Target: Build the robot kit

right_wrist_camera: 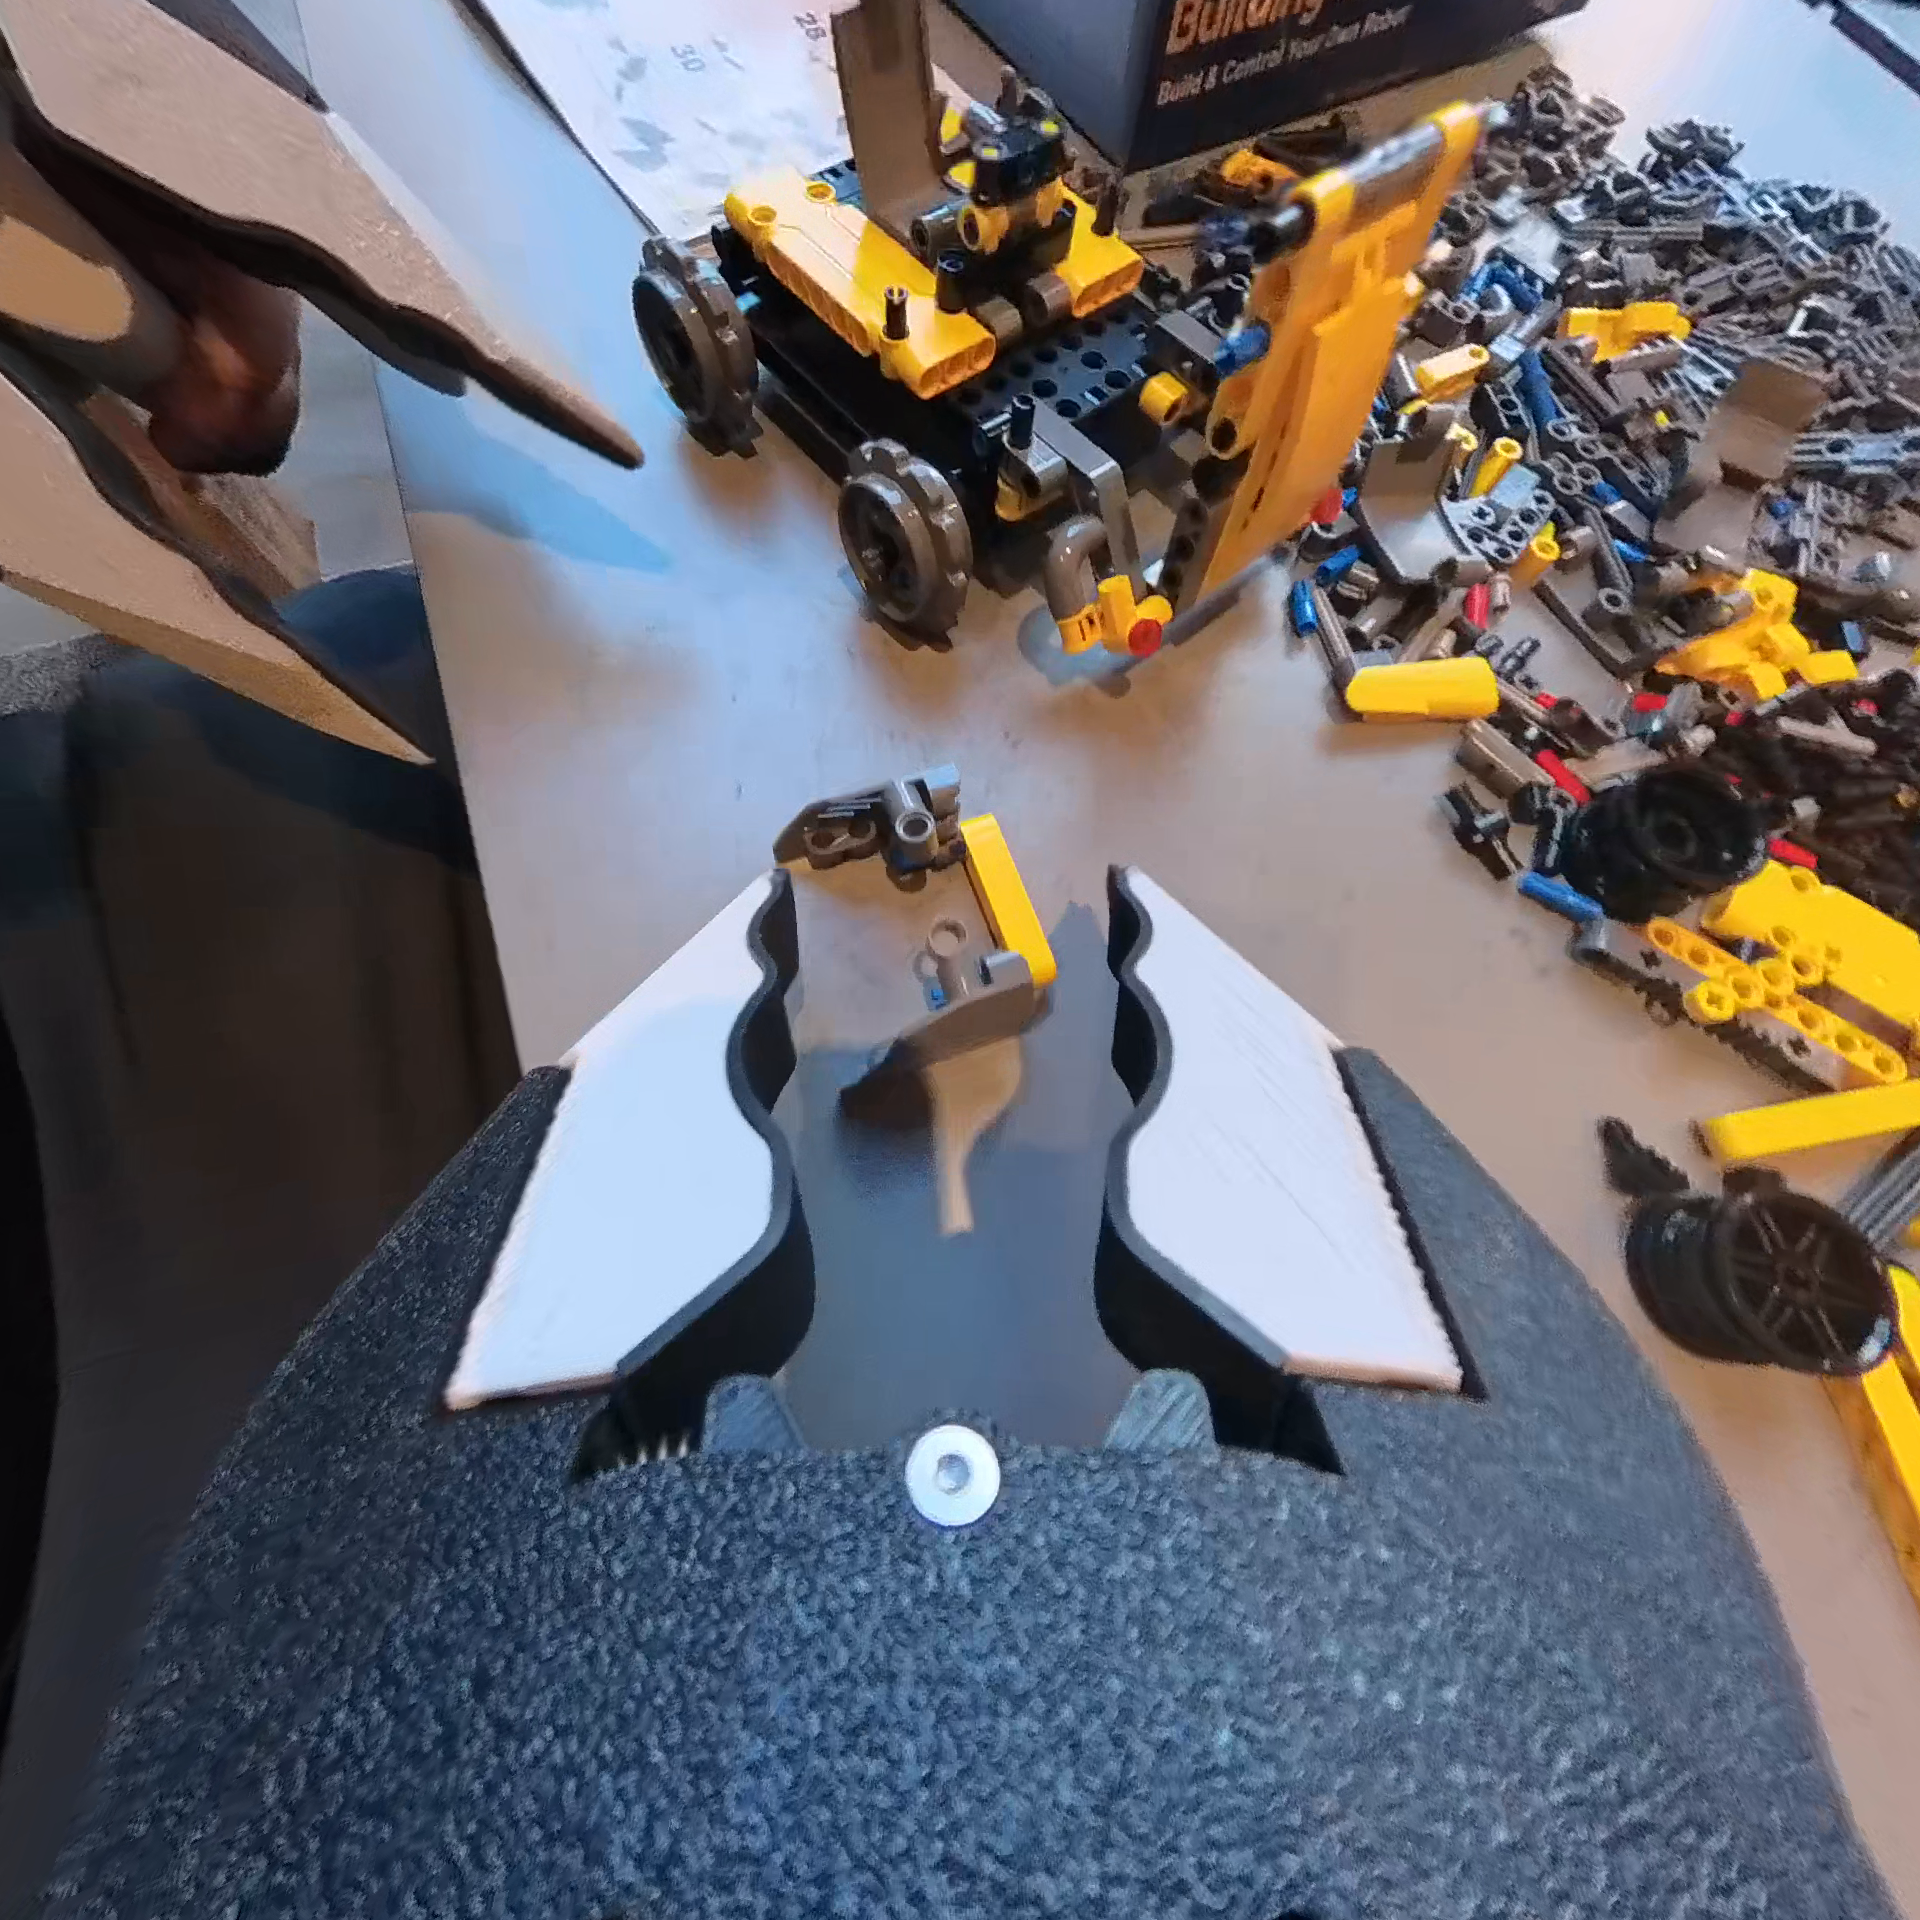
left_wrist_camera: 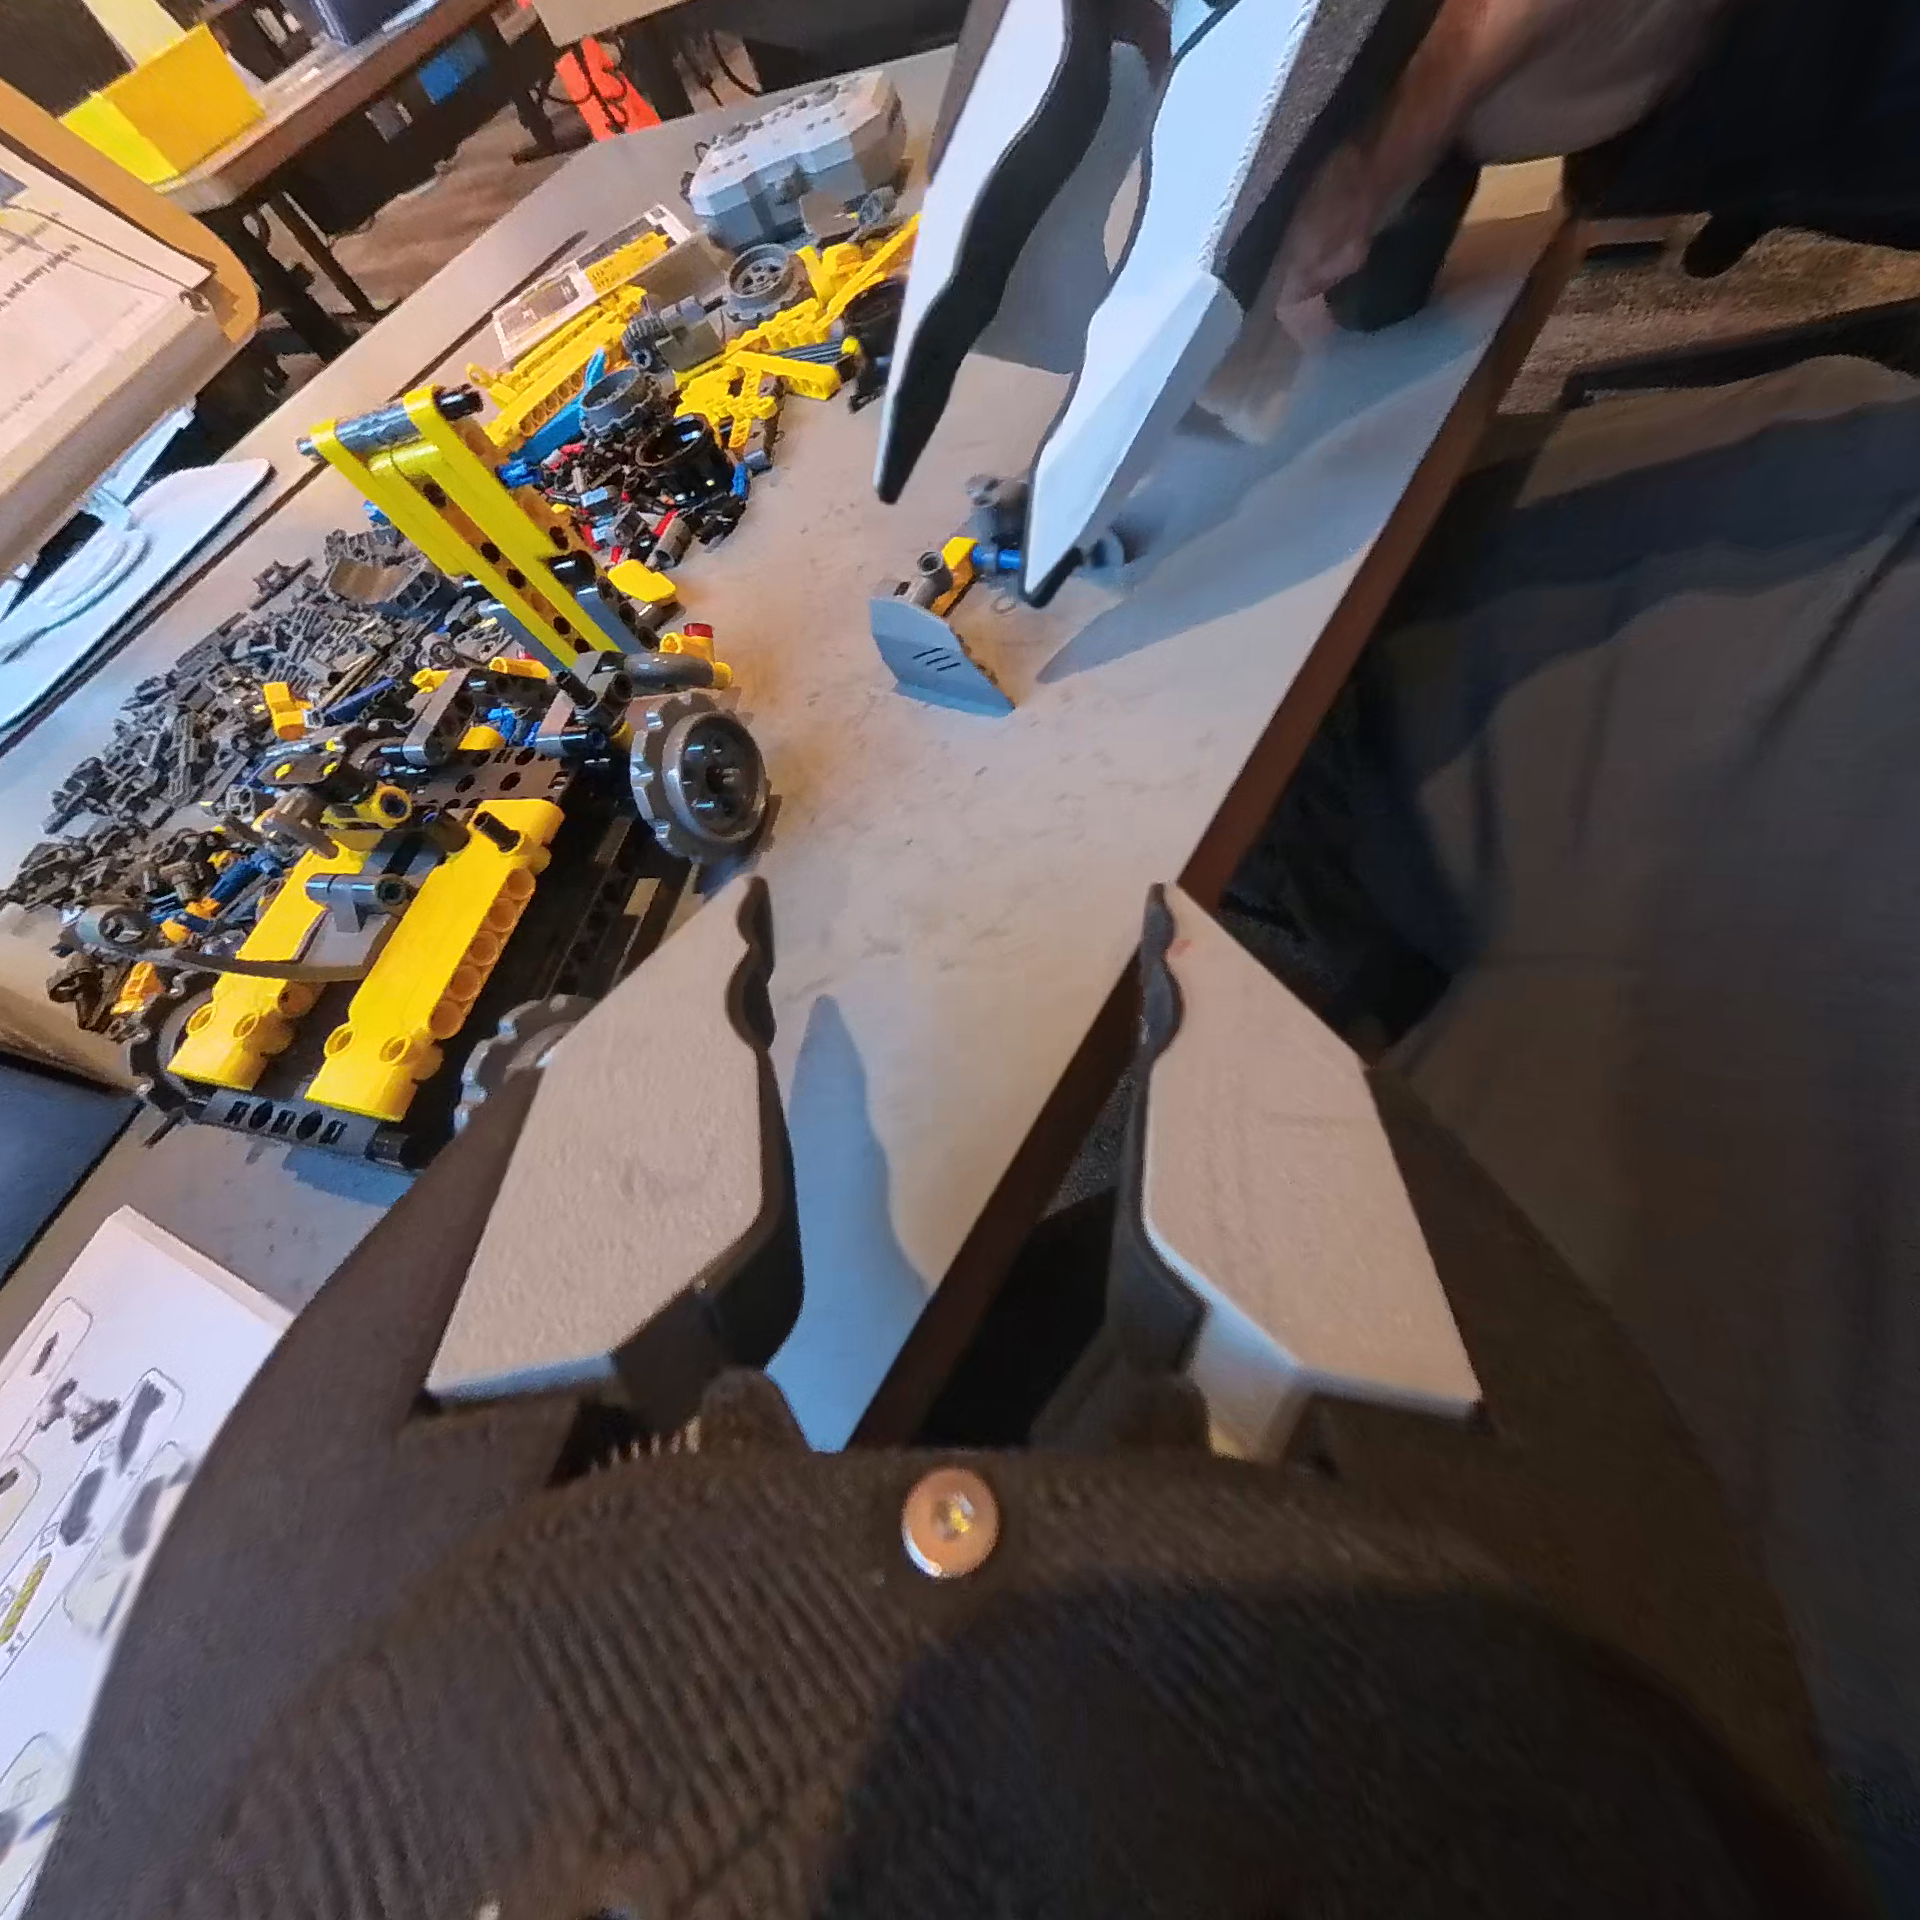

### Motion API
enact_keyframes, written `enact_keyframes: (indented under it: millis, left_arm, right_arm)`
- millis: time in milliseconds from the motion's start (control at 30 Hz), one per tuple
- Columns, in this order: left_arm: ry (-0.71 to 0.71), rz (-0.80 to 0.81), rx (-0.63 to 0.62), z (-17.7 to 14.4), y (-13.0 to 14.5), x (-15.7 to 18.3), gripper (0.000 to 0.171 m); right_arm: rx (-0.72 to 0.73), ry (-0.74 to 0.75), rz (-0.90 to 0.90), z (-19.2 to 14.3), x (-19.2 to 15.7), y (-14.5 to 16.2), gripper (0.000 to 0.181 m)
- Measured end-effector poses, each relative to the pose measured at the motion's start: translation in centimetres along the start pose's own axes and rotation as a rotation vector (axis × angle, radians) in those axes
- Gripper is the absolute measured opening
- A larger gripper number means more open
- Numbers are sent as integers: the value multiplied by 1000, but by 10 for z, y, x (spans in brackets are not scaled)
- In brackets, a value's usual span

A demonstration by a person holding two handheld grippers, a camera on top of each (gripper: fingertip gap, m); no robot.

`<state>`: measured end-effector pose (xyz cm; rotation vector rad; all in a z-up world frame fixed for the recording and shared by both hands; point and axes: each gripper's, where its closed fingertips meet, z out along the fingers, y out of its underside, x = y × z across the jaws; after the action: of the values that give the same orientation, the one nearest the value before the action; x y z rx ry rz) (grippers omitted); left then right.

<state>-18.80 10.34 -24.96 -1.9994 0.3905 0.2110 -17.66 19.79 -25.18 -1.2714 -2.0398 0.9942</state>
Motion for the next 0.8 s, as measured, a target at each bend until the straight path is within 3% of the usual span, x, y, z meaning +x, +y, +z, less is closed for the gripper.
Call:
enact_keyframes:
  millis: [100, 233, 300, 367, 500, 600, 700, 800]
  left_arm:
    - [-35, -8, -11, -1, 0, -7, 72]
    - [-81, -57, 14, -8, -4, -17, 71]
    - [-140, -95, 3, -14, -1, -32, 69]
    - [-264, -159, -72, -31, 14, -68, 57]
    - [-352, -471, -180, -84, 50, -140, 57]
    - [-325, -604, -284, -99, 77, -169, 74]
    - [-243, -693, -386, -91, 97, -175, 94]
    - [-245, -681, -504, -80, 119, -180, 96]
  right_arm:
    - [-20, 0, -36, 9, 1, -2, 56]
    - [-45, -10, -55, 9, 1, 3, 27]
    - [-66, 22, -62, 4, 6, 10, 22]
    - [-56, 43, -52, -4, 10, 14, 29]
    - [9, 29, 7, -20, 13, 15, 37]
    - [42, -3, 18, -25, 11, 12, 37]
    - [11, -23, -10, -21, 6, 15, 37]
    - [11, -35, -53, -20, 1, 15, 35]
